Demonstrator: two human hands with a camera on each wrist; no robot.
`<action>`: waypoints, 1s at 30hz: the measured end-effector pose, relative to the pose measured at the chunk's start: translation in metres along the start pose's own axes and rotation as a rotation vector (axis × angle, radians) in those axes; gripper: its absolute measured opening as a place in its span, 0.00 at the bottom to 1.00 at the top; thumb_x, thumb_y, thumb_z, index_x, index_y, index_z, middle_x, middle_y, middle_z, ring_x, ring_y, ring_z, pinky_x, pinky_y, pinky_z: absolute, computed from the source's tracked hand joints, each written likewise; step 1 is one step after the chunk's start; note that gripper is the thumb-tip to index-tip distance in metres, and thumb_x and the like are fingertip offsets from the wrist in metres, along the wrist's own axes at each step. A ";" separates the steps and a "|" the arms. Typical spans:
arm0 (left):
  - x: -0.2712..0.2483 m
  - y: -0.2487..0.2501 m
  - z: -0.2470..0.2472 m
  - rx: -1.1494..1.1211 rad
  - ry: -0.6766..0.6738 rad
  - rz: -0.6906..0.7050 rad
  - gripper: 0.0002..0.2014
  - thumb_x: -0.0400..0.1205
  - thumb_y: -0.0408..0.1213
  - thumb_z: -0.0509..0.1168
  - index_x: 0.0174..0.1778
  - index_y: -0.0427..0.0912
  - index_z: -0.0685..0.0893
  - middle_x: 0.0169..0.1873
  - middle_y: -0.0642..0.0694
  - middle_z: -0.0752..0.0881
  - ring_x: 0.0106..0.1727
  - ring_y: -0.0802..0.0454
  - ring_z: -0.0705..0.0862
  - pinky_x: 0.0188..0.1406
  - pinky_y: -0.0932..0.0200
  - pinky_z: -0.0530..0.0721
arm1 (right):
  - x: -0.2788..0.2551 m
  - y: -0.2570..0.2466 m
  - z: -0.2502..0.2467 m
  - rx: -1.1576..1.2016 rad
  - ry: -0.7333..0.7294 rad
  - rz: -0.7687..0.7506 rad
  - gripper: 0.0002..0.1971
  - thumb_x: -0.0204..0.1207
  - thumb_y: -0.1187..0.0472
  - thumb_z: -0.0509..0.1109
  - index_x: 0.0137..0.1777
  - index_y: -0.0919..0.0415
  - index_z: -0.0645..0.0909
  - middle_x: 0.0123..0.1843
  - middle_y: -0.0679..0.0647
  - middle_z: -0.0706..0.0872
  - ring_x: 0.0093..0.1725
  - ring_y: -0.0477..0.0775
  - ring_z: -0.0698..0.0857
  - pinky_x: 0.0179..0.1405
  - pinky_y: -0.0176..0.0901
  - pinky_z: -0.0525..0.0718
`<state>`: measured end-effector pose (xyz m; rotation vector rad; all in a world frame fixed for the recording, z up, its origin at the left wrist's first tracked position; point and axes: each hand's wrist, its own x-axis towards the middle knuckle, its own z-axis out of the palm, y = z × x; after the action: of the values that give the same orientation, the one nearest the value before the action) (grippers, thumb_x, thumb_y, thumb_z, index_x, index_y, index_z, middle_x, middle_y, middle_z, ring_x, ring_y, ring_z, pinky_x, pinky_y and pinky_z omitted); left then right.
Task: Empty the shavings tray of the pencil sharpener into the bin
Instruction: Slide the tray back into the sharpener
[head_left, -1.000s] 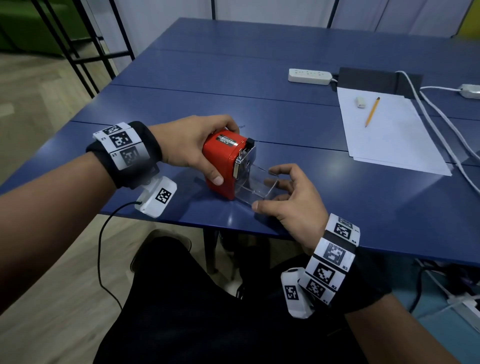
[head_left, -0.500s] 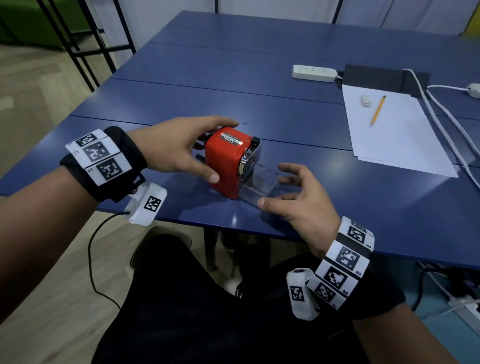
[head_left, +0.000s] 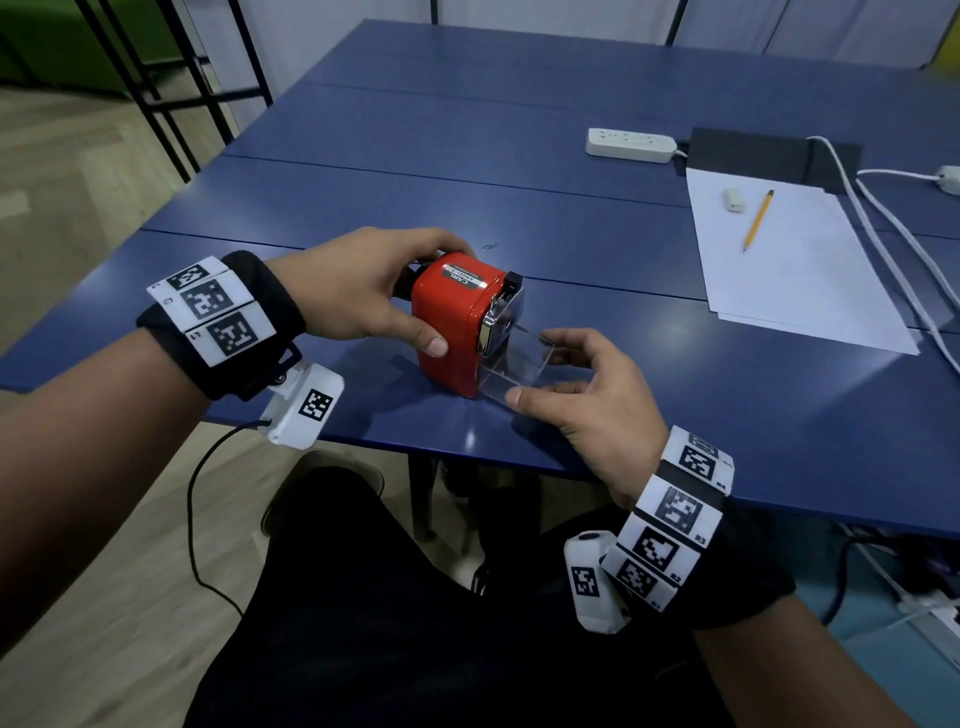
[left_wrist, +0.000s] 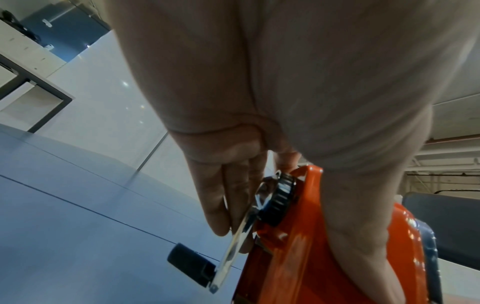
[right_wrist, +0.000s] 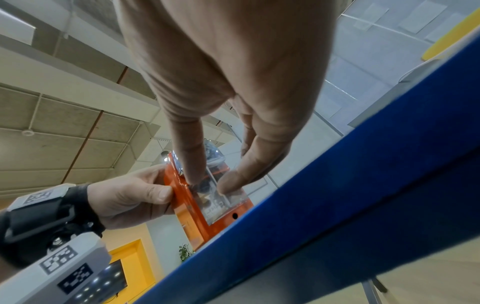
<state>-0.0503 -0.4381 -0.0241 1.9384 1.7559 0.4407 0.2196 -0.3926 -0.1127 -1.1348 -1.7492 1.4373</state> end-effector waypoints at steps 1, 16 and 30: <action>0.000 0.000 0.000 0.000 0.001 0.000 0.43 0.69 0.52 0.86 0.80 0.58 0.74 0.66 0.60 0.86 0.64 0.70 0.85 0.67 0.62 0.85 | 0.001 0.000 -0.001 -0.005 0.000 0.001 0.38 0.57 0.51 0.89 0.71 0.47 0.83 0.61 0.43 0.87 0.44 0.52 0.95 0.53 0.55 0.94; 0.001 0.002 0.000 0.044 0.000 0.007 0.44 0.67 0.55 0.85 0.79 0.56 0.75 0.65 0.58 0.87 0.64 0.58 0.87 0.69 0.50 0.87 | 0.003 -0.002 0.000 -0.042 0.009 -0.014 0.37 0.57 0.52 0.92 0.69 0.46 0.86 0.58 0.43 0.88 0.45 0.55 0.95 0.56 0.59 0.94; 0.001 0.000 0.001 0.028 -0.002 0.004 0.45 0.66 0.56 0.84 0.80 0.55 0.75 0.67 0.58 0.86 0.67 0.58 0.86 0.66 0.64 0.83 | 0.002 -0.001 -0.002 -0.036 0.005 -0.029 0.36 0.61 0.55 0.93 0.71 0.47 0.86 0.58 0.42 0.89 0.45 0.53 0.96 0.58 0.60 0.94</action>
<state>-0.0499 -0.4368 -0.0250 1.9611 1.7661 0.4184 0.2200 -0.3905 -0.1118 -1.1265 -1.7878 1.3899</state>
